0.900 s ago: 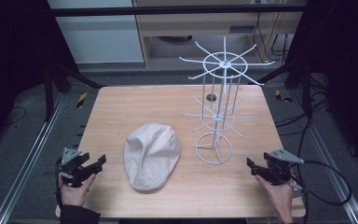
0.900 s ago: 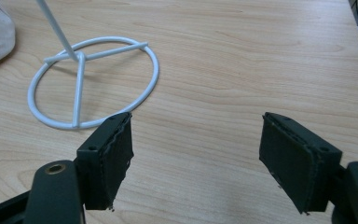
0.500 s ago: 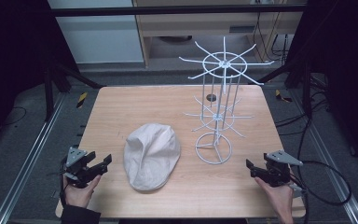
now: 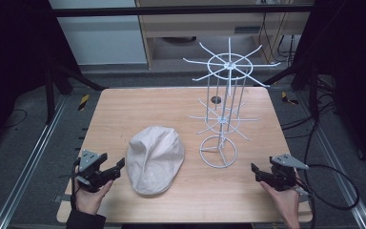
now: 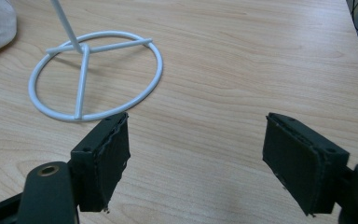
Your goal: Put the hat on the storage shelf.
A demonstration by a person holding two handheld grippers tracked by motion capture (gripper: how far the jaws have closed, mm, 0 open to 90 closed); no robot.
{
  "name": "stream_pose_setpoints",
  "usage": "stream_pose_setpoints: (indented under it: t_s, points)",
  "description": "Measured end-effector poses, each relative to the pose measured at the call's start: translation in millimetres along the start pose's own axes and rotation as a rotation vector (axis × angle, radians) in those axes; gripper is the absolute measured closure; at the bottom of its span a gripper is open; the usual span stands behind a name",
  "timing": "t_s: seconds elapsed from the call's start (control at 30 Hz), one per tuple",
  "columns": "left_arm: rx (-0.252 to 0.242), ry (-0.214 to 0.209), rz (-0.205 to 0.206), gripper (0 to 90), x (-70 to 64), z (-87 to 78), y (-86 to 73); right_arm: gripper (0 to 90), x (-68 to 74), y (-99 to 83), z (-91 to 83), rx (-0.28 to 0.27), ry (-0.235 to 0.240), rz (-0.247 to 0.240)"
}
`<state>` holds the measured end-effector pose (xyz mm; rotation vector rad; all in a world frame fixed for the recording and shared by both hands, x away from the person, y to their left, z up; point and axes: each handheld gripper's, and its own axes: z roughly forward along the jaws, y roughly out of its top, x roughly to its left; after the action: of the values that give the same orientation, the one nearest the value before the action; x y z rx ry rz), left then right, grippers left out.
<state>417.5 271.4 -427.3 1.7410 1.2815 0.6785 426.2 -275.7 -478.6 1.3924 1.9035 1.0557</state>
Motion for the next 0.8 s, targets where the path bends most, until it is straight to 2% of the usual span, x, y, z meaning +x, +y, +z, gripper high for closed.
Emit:
stream_pose_setpoints:
  t_s: [0.3, 0.57, 0.8]
  points:
    - [0.001, -0.003, 0.018, 27.5, -12.2, 4.0, 7.0, 22.5, 0.8, -0.5, 0.4, 0.009, 0.001, -0.001]
    - [-0.017, -0.019, 0.045, 26.6, -26.8, 9.5, 20.1, 24.8, 0.7, 0.2, -2.7, 0.001, 0.001, 0.012]
    - [-0.024, -0.019, 0.07, 25.8, -39.3, 15.2, 31.2, 25.1, -0.2, 0.0, -2.8, -0.004, -0.003, -0.002]
